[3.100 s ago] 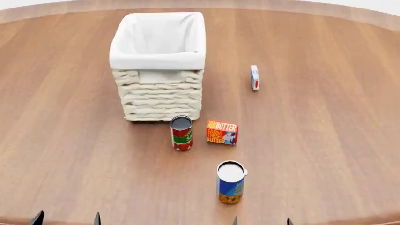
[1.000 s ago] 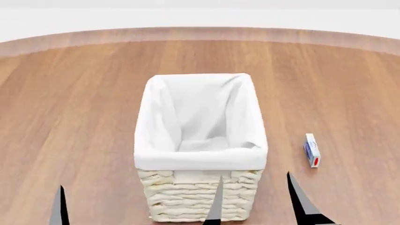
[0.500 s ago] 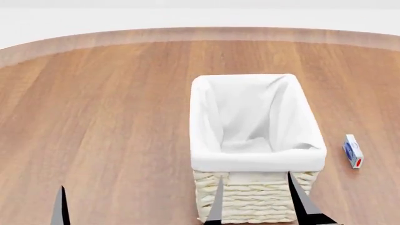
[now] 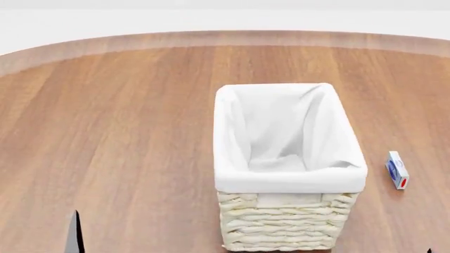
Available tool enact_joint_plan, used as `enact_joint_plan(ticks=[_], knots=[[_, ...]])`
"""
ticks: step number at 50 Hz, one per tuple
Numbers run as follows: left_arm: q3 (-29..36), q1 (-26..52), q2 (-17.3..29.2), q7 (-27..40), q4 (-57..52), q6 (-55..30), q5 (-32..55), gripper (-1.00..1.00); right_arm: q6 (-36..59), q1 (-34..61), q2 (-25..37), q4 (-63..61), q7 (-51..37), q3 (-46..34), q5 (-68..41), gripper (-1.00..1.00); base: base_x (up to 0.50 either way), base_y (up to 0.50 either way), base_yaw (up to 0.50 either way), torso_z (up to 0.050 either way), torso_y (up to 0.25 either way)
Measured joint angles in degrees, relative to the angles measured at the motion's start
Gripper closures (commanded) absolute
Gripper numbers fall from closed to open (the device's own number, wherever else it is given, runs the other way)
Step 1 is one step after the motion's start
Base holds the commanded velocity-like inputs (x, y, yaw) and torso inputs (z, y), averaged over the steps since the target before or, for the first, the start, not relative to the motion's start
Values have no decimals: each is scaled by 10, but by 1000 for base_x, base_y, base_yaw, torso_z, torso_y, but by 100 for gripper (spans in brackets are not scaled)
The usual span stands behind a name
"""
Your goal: Pick up the alphabet soup and put it in the basket.
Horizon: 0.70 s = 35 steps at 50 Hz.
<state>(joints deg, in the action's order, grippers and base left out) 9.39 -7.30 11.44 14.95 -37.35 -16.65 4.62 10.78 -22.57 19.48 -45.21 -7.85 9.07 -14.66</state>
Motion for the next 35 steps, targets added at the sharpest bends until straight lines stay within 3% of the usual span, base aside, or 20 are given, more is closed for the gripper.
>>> enact_joint_plan(ticks=[19, 27, 35], knots=[[10, 12, 9, 14, 30, 8, 2, -100, -210, -155, -49, 127, 56, 75, 7, -100, 0, 0, 0, 0, 0], [13, 14, 13, 21, 33, 8, 4, -100, -320, -179, -76, 230, 85, 93, -8, -100, 0, 0, 0, 0, 0], [15, 14, 17, 26, 34, 8, 7, -100, -384, -145, -100, 353, 105, 89, -14, -100, 0, 0, 0, 0, 0]])
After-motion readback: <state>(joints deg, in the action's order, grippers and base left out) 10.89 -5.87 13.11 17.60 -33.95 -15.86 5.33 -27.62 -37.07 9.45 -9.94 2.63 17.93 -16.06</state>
